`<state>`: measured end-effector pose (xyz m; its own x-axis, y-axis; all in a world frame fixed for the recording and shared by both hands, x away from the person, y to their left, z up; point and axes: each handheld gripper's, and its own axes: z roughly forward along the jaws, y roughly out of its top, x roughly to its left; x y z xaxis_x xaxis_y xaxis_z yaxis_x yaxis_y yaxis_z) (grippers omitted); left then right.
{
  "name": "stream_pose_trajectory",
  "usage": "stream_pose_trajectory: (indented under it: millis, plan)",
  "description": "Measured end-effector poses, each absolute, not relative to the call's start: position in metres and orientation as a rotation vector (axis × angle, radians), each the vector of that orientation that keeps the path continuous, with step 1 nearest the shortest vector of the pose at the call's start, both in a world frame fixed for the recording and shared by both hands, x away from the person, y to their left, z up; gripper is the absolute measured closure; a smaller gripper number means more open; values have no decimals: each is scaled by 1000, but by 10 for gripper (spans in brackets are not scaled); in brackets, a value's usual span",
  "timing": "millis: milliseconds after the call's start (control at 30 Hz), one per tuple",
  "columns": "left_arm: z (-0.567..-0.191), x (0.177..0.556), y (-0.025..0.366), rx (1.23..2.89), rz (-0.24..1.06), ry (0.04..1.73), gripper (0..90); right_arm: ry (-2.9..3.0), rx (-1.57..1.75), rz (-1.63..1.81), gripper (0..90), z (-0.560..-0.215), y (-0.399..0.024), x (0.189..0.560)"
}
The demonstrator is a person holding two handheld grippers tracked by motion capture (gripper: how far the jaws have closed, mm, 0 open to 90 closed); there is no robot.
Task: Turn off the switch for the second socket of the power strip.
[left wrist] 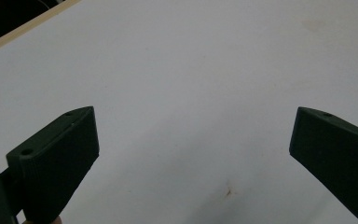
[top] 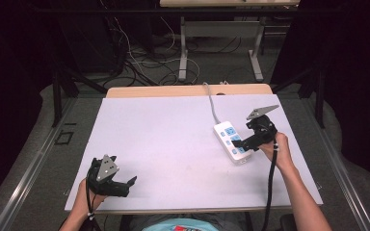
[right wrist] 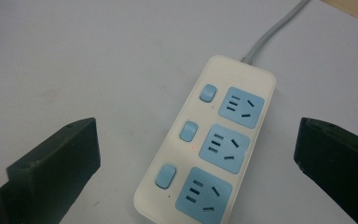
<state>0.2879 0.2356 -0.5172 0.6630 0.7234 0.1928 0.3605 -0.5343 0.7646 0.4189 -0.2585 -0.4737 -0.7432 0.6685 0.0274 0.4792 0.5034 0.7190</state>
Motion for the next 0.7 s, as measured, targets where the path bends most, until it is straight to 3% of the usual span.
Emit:
stream_pose_trajectory:
  millis: [700]
  plan:
    - [-518,288,234,2170,637,830,13,2555,1054,1045,0,-482,-257,440]
